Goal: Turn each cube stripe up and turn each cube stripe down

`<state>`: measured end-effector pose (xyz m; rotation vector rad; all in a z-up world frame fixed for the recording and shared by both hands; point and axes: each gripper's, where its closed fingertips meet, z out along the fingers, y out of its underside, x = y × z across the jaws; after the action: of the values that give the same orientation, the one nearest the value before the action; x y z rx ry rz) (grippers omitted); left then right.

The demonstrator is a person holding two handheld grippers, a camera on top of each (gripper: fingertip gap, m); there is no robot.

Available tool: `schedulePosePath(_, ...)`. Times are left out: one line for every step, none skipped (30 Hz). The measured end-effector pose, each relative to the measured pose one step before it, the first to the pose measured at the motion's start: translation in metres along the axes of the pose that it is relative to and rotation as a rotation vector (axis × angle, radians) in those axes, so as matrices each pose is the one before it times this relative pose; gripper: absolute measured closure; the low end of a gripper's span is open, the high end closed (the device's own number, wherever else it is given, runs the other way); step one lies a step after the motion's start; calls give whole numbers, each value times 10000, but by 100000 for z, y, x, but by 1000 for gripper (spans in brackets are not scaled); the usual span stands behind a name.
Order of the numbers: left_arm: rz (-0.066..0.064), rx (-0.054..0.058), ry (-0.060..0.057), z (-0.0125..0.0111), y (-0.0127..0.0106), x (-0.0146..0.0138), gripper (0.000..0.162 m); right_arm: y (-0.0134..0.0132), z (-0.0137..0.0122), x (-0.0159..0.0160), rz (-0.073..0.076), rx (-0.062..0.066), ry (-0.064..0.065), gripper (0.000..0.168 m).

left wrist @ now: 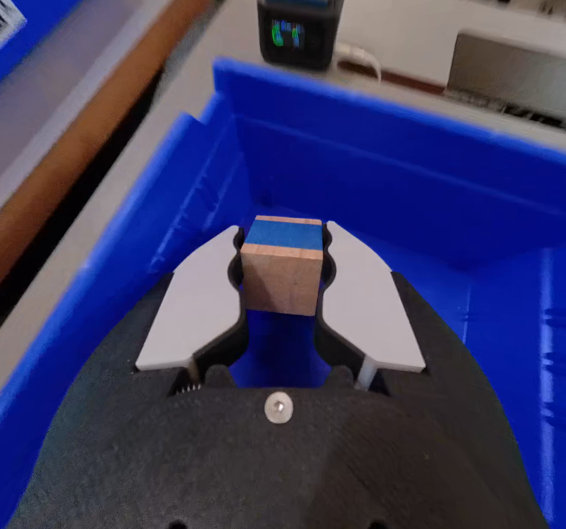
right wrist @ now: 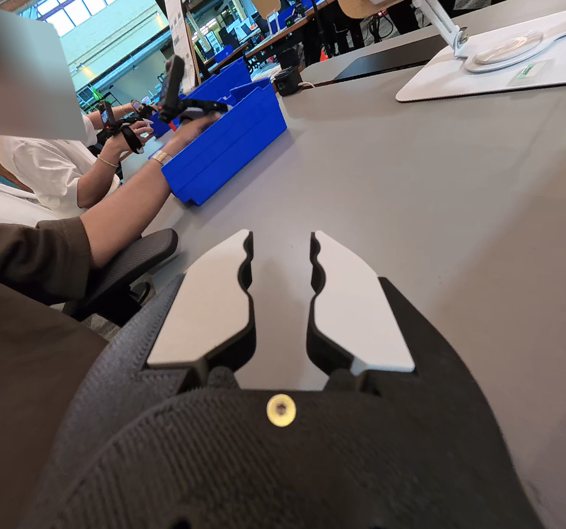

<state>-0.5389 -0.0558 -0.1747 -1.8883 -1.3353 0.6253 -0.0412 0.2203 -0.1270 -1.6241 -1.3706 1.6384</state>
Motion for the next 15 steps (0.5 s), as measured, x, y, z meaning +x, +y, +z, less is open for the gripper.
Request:
schedulePosePath(-99, 403, -48, -696, -939, -97, 112, -36, 7, -21, -2, 15, -10, 133)
schedulePosePath(-30, 325, -46, -638, -876, -21, 112, 47, 46, -36, -19, -26, -17, 133)
schedulePosePath(8, 288, 59, -631, -826, 203, 111, 76, 91, -52, -30, -54, -25, 133)
schedulePosePath(17, 282, 158, -658, -806, 403, 111, 72, 145, -82, -47, -59, -36, 133)
schedulePosePath(17, 313, 202, -695, -825, 526, 112, 37, 199, -104, -62, -53, -49, 133)
schedulePosePath(16, 317, 251, -731, -815, 646, 112, 19, 235, -142, -65, -57, -68, 133)
schedulePosePath(-21, 337, 398, -800, -834, 899, 112, 35, 281, -161, -59, -68, -90, 133)
schedulePosePath(-70, 350, 581, -844, -855, 1216, 112, 42, 316, -190, -55, -71, -108, 133)
schedulePosePath(-135, 330, 689, -848, -795, 1436, 113, 51, 337, -190, -49, -72, -119, 133)
schedulePosePath(-186, 336, 737, -796, -761, 1610, 113, 53, 363, -189, -41, -77, -128, 133)
schedulePosePath(-203, 291, 731, -703, -614, 1718, 114, 25, 371, -194, -38, -71, -139, 133)
schedulePosePath(-201, 240, 763, -617, -460, 1868, 114, -24, 403, -211, -37, -57, -156, 133)
schedulePosePath(-192, 176, 813, -538, -273, 1998, 114, -56, 419, -216, -35, -49, -172, 133)
schedulePosePath(-247, 139, 831, -444, -114, 2077, 114, -98, 434, -211, -34, -40, -178, 133)
schedulePosePath(-276, 117, 876, -371, 48, 2154, 114, -120, 465, -205, -26, -24, -184, 133)
